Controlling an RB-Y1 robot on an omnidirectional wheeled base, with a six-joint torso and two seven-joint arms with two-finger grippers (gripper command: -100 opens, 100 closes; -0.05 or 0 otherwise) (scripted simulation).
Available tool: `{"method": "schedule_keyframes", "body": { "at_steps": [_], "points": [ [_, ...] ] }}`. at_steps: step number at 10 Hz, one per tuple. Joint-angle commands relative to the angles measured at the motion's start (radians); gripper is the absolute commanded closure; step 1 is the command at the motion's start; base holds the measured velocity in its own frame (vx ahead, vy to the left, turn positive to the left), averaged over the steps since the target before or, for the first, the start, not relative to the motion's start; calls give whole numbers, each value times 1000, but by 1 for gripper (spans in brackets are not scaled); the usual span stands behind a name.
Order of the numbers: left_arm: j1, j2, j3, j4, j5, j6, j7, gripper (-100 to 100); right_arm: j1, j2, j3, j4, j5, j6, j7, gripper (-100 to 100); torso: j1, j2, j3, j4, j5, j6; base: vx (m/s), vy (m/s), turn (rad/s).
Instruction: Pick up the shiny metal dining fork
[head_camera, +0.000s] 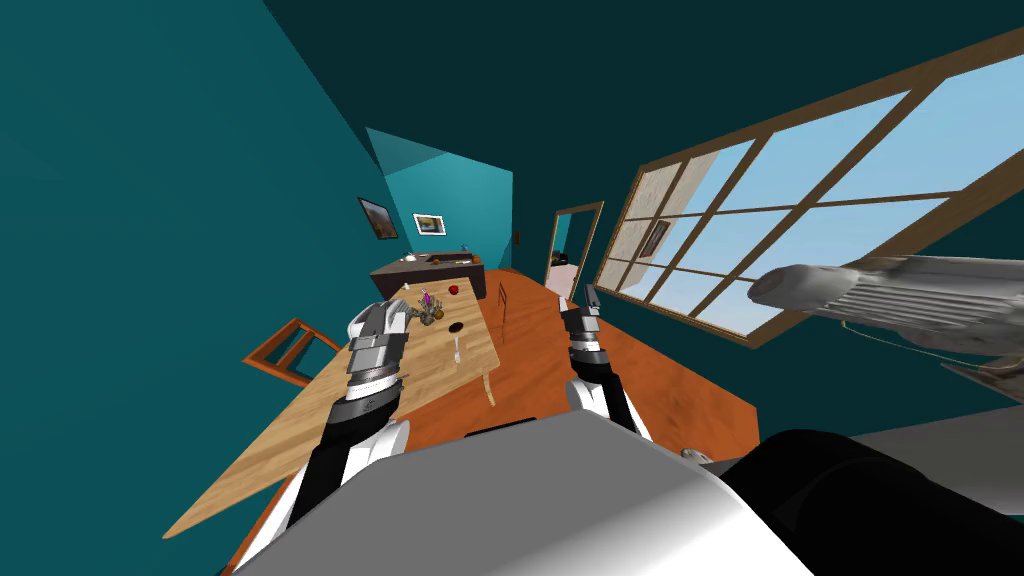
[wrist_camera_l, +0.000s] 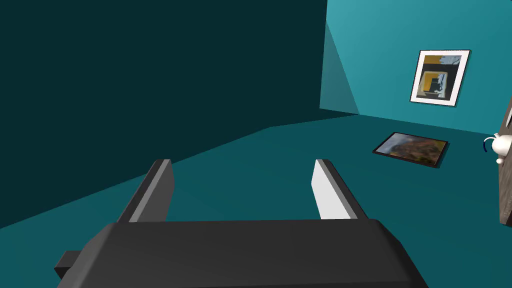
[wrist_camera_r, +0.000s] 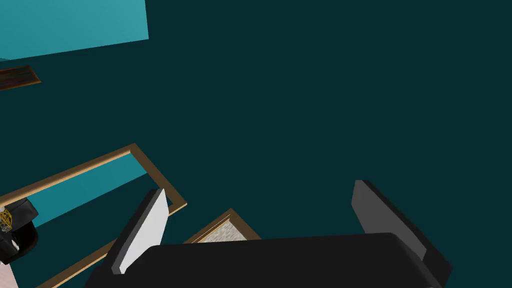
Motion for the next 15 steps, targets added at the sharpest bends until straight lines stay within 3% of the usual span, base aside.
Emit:
{"method": "schedule_keyframes", "body": {
  "at_steps": [1, 4, 8, 9, 15],
  "points": [
    [12, 33, -4, 20, -9, -1, 22, -100, 0, 0, 0, 0, 0, 0, 0, 0, 0, 0, 0, 0, 0, 0, -35, -15, -56],
    [41, 80, -13, 71, -29, -2, 73, -100, 0, 0, 0, 0, 0, 0, 0, 0, -3, 5, 3, 1, -1, 0, -68, -49, -67],
    [104, 152, -28, 175, -69, -8, 171, -100, 0, 0, 0, 0, 0, 0, 0, 0, -4, 5, 3, 1, -1, 0, -80, -69, -102],
    [104, 152, -28, 181, -69, -8, 171, -100, 0, 0, 0, 0, 0, 0, 0, 0, -5, 6, 4, 1, -1, 0, -66, -55, -35],
    [205, 264, -58, 353, -131, -24, 318, -100, 0, 0, 0, 0, 0, 0, 0, 0, -3, 5, 3, 1, -1, 0, -62, -67, -116]
  ]
}}
